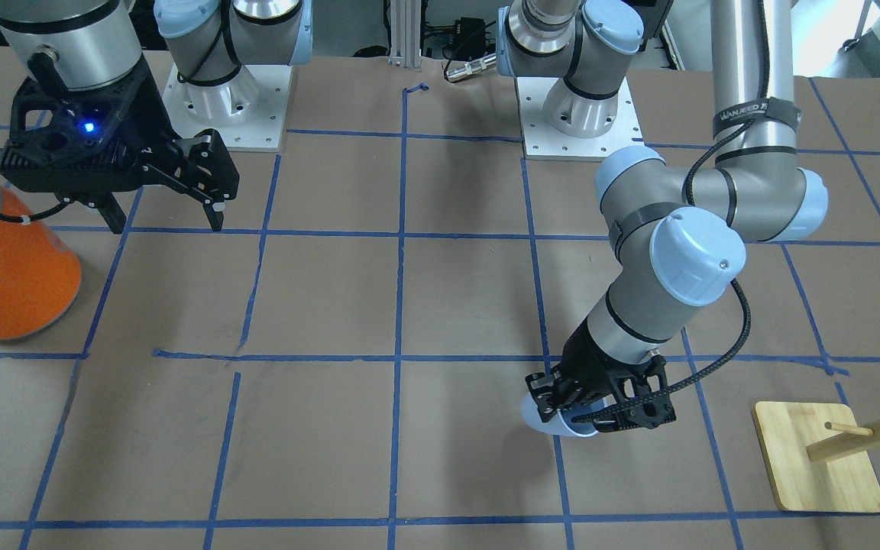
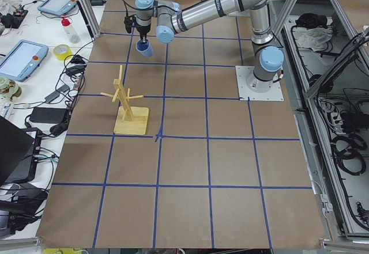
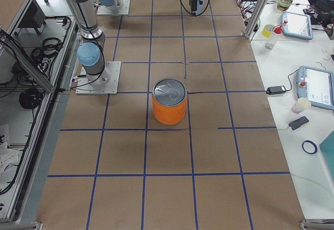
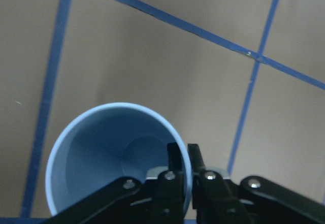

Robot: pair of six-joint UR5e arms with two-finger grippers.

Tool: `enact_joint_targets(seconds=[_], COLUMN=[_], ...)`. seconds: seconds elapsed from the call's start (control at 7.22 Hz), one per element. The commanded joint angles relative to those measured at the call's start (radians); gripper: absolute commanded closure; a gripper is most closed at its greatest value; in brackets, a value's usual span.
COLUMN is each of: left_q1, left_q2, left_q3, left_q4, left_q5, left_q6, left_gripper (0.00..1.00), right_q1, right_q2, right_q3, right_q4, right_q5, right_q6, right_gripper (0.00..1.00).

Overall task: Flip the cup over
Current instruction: 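Lift the cup with the left gripper and turn it upright, then carry the upright cup with the left gripper toward the wooden stand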

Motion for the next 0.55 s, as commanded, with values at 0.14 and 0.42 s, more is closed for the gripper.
enact_joint_targets(seconds=[0.14,0.42], left_q1=[0.01,0.012], left_q2=[-0.042,-0.113], left_q3=[0.094,0.153], left_q4=[-0.039,0.012], left_q5=[0.257,0.267], left_q6=[0.278,0.341], left_gripper=[1.0,1.0], right_q1=[0.0,0.0], right_q2=[0.0,0.0], right_q3=[0.0,0.0], right_q4=[0.0,0.0], right_q5=[0.001,0.0], right_q6=[0.001,0.001], right_gripper=[0.0,0.0])
